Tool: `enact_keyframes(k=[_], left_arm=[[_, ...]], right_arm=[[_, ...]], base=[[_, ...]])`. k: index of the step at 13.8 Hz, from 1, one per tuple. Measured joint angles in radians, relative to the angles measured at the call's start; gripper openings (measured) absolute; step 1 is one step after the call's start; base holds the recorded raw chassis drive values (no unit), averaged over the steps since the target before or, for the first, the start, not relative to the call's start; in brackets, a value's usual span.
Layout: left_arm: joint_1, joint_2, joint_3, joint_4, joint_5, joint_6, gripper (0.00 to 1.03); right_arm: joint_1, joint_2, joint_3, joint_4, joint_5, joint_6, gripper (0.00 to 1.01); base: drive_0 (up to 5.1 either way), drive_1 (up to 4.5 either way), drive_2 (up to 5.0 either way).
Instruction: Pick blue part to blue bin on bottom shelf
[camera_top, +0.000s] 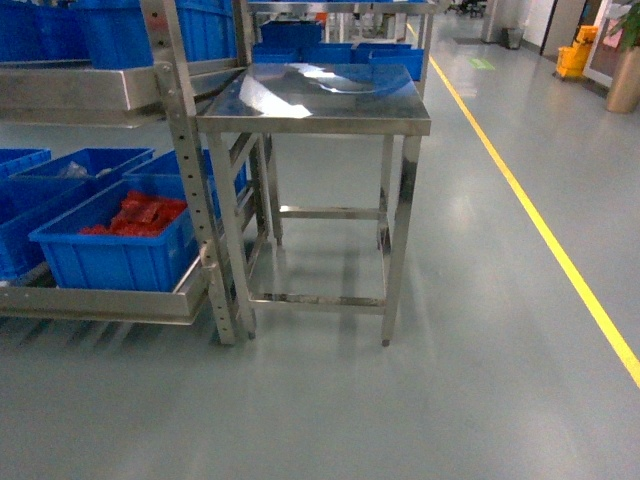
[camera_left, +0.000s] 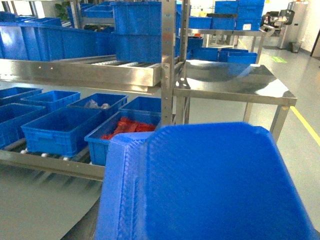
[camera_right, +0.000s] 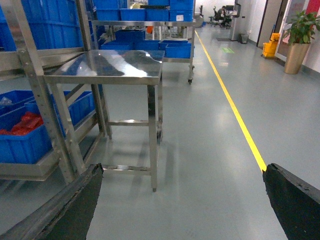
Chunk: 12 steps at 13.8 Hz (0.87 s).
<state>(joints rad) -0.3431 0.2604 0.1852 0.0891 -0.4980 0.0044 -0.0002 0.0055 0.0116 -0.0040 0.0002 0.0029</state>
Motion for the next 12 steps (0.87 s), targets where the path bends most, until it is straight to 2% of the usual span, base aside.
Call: enact_keyframes(k=[12], left_arm=[[0.0,0.001,0.0,-0.002,0.0,0.0,0.44]], right_arm=[[0.0,0.0,0.0,-0.002,0.0,0.0,0.98]], base=[[0.0,4.08,-4.0]])
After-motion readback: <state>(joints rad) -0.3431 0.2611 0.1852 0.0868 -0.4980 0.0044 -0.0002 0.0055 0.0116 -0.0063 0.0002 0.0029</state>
